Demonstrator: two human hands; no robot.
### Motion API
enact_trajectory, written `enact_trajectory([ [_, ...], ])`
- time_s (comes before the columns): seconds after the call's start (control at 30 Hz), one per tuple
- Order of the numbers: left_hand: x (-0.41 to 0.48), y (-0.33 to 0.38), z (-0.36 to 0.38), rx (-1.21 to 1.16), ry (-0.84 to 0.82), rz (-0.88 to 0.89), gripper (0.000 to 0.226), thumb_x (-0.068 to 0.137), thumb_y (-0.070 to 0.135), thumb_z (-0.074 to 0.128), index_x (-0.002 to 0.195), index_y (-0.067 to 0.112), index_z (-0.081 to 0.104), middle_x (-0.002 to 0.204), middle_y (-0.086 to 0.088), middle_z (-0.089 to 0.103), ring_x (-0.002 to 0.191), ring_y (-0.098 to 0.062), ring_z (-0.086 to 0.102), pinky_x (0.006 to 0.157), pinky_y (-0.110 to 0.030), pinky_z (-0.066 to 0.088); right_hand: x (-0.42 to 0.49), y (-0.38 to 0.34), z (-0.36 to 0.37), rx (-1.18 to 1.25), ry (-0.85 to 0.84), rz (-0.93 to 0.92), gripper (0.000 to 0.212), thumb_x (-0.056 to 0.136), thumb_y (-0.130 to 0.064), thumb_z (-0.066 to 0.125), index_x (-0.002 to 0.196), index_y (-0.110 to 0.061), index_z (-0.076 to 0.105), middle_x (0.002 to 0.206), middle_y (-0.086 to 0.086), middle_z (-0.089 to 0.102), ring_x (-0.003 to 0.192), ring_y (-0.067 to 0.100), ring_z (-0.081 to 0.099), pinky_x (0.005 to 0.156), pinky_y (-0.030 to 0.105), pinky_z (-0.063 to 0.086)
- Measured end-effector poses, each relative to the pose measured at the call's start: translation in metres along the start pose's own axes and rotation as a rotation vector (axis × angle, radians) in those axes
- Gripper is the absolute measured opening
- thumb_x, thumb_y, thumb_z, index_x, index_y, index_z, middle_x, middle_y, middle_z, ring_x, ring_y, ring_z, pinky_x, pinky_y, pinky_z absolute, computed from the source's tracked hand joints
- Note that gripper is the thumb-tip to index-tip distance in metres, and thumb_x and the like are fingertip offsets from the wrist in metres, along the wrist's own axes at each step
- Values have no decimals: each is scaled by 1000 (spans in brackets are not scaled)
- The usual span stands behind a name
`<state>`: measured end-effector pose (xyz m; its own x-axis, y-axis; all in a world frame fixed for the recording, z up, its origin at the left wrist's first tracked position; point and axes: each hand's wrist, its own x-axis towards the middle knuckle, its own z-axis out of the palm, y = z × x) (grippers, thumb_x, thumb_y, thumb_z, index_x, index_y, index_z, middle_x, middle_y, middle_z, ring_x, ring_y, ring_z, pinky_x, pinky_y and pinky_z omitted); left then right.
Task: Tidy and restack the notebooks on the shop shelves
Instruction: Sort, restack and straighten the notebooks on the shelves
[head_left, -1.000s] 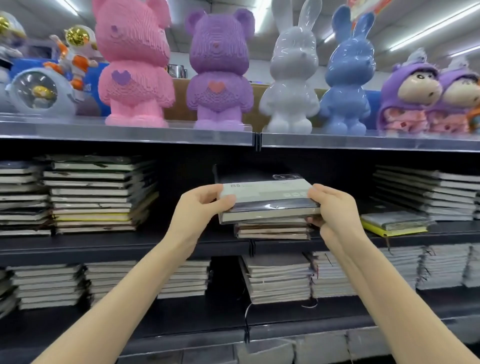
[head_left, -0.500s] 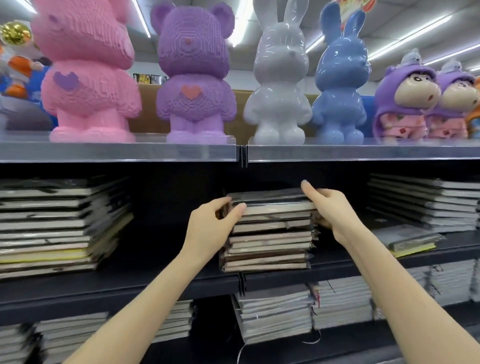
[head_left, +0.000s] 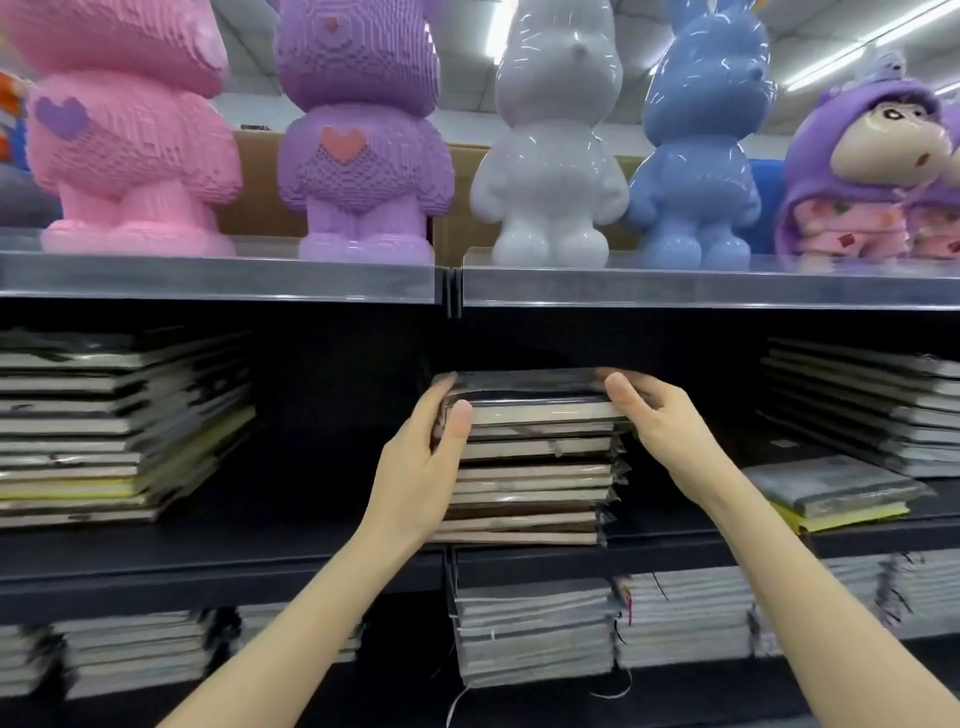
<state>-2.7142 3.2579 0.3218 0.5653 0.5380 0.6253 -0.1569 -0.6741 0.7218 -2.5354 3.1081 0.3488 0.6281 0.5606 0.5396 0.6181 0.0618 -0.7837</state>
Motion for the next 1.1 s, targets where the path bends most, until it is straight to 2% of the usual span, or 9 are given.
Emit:
enact_trajectory([
  [0.1,3,2,1,26,99,12,42,96,39,43,137,27,45,101,33,48,86,29,46,73,8,30,13,9,6,76,-33,15,72,71,-63,52,128,-19,57,121,-2,64,112,11,58,90,21,45],
  [0.3,4,-7,0,77,30,-32,53,96,42,37,147,30,26,125,14,50,113,0,47,88,-3,34,3,26,12,201,-42,-33,49,80,-56,52,123,-33,56,120,-5,64,111,8,60,93,27,50],
  [0.43,-1,-12,10,54,55,-23,53,99,37,32,149,26,20,87,14,60,70,9,57,70,-2,41,-7,28,29,267,64,-55,41,83,-54,52,119,-34,56,118,-4,64,111,10,60,100,39,48],
  [0.5,-2,-13,11,34,94,-15,53,98,38,31,148,25,20,89,14,62,69,14,58,67,-2,41,-9,27,35,241,107,-73,44,86,-51,51,125,-30,54,119,-8,62,111,6,58,101,38,47],
  [0.67,-2,-13,10,24,107,-16,51,100,33,32,148,22,21,89,-18,63,62,4,60,63,-17,45,-12,27,39,185,115,-99,42,91,-48,49,129,-31,50,120,-11,60,112,4,57,101,37,47],
  [0.8,-1,-13,0,14,38,-43,55,99,38,34,149,29,16,134,4,53,114,-5,55,99,-19,42,-15,20,33,131,90,-89,54,88,-53,47,135,-27,45,119,-18,55,110,-1,53,100,28,45],
  [0.93,-15,-12,-28,10,71,-32,57,97,40,40,149,28,20,139,17,39,109,19,46,91,-2,34,-44,11,45,-187,494,-268,50,92,-49,52,129,-14,53,115,-9,59,104,6,55,88,12,39],
  [1.0,-27,-19,-49,40,138,-37,53,95,40,42,145,27,31,141,9,44,124,4,43,104,-14,33,-62,6,64,-353,725,-509,38,95,-36,58,115,-4,61,109,5,66,100,18,61,87,23,46],
  [1.1,-46,-39,-88,146,251,-54,37,96,36,46,131,25,49,126,12,56,119,-4,50,103,-24,39,-79,-7,108,-458,773,-795,22,91,-24,63,104,-6,62,104,11,69,96,27,64,84,39,47],
])
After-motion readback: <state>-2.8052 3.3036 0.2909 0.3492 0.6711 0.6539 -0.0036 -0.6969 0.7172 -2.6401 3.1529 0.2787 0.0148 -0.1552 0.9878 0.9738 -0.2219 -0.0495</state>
